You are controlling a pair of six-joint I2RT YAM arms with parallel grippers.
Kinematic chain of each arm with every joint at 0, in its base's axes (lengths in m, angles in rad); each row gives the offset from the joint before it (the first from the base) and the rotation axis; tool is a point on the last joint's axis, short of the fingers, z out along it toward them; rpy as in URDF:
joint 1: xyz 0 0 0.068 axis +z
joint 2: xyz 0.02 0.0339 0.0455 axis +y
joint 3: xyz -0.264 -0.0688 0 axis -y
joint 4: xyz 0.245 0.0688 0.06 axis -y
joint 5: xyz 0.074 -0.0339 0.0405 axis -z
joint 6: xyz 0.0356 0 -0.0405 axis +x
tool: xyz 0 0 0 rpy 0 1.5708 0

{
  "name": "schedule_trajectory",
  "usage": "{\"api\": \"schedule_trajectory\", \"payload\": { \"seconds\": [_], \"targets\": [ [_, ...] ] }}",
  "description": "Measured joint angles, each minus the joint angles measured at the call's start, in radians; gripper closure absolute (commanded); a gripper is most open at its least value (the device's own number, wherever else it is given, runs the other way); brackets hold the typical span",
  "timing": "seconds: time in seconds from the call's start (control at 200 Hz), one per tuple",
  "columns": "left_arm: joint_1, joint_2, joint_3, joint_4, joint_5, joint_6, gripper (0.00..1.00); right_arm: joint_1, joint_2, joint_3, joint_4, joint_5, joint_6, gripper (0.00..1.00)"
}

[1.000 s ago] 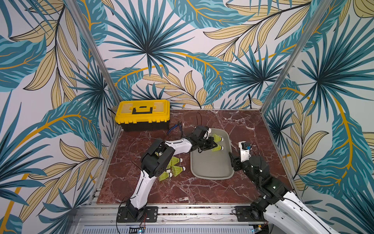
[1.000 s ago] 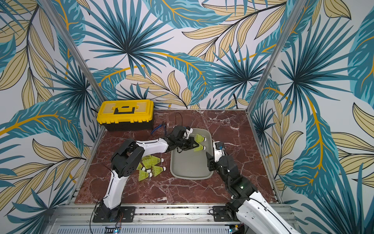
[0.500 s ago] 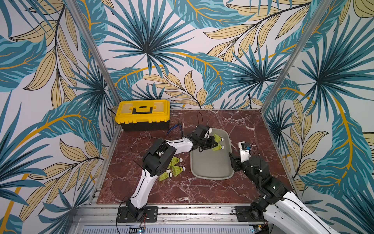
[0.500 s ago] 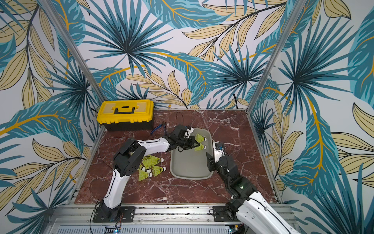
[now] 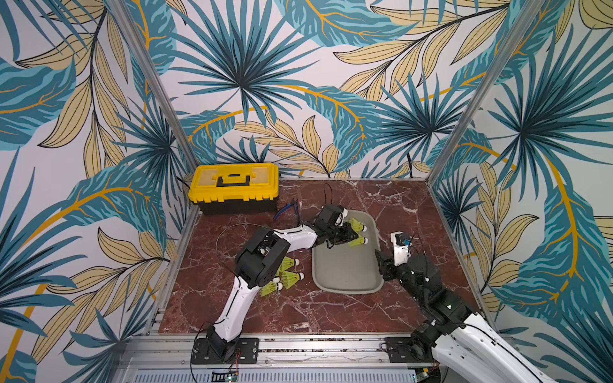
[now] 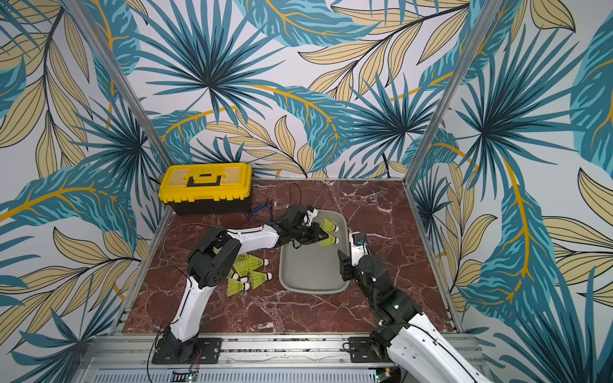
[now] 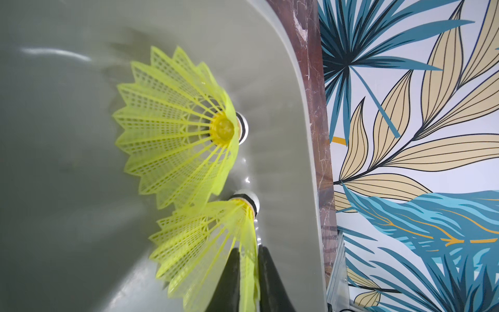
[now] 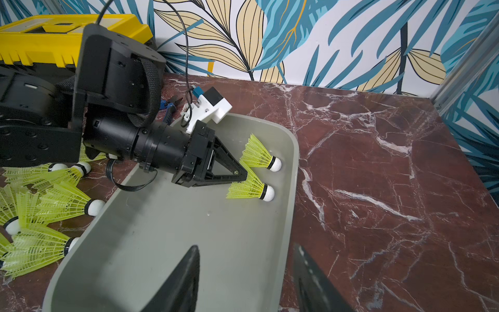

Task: Put the shuttlecocks into the storage box
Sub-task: Place the shuttlecock in the storage box.

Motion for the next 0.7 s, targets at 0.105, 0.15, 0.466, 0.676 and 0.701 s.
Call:
{"api": "schedule_trajectory", "payload": {
  "seconds": [0.105,0.15,0.466,0.676,0.701],
  "targets": [
    [0.000,0.000,0.000,0.000,0.000,-0.002,0.70,0.000,0.000,0.000,0.000,0.000,0.000,0.45],
    [0.000,0.000,0.000,-0.001,-0.002,-0.003,0.66,0.000,0.000,0.000,0.000,0.000,0.000,0.45],
    [0.000,0.000,0.000,-0.025,-0.027,0.022,0.50,0.000,0.000,0.000,-0.001,0.000,0.000,0.45],
    [0.002,-0.019,-0.002,-0.053,-0.057,0.041,0.45,0.000,-0.006,0.000,-0.003,0.005,0.000,0.45],
    [0.003,-0.026,-0.003,-0.054,-0.060,0.046,0.45,0.000,-0.006,0.000,-0.004,0.005,0.000,0.45]
  ]
}}
